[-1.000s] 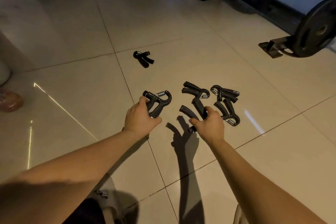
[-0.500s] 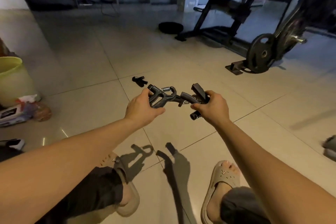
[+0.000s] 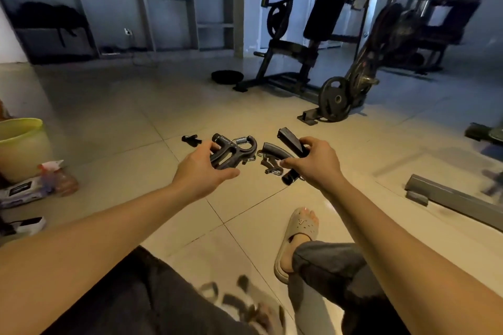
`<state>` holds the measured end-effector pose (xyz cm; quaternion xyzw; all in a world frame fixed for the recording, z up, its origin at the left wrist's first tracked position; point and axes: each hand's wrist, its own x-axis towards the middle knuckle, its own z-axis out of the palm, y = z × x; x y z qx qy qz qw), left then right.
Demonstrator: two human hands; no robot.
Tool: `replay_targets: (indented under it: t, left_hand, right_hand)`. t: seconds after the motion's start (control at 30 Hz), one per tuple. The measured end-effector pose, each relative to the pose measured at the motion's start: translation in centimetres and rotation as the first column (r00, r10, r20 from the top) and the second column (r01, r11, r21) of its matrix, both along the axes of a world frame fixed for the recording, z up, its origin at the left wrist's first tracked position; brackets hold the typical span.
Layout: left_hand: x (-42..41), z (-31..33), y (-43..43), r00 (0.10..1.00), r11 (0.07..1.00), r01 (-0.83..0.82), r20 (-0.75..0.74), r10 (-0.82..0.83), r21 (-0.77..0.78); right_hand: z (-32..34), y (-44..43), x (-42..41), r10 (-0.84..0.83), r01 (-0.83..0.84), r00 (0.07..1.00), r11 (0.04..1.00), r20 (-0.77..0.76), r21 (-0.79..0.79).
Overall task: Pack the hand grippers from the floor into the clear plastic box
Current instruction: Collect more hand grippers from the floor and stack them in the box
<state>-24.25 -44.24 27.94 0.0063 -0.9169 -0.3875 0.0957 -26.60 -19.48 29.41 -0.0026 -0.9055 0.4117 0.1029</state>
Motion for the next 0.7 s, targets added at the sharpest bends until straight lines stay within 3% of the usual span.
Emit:
replay_targets:
  t: [0.4, 0.7]
  left_hand:
    - [14.0, -0.1, 13.6, 0.939, 0.94, 0.337, 0.054, -0.34, 0.048]
    - [25.0, -0.6, 27.3, 0.703, 0.707, 0.707, 0.105, -0.703, 0.002]
  right_hand:
    - [1.5, 12.9, 22.7, -0.265, 0.261, 0.963, 0.963, 0.056, 0.071]
    - [1.5, 23.5, 41.8, -0.542, 0.522, 0.833, 0.837, 0.112, 0.166]
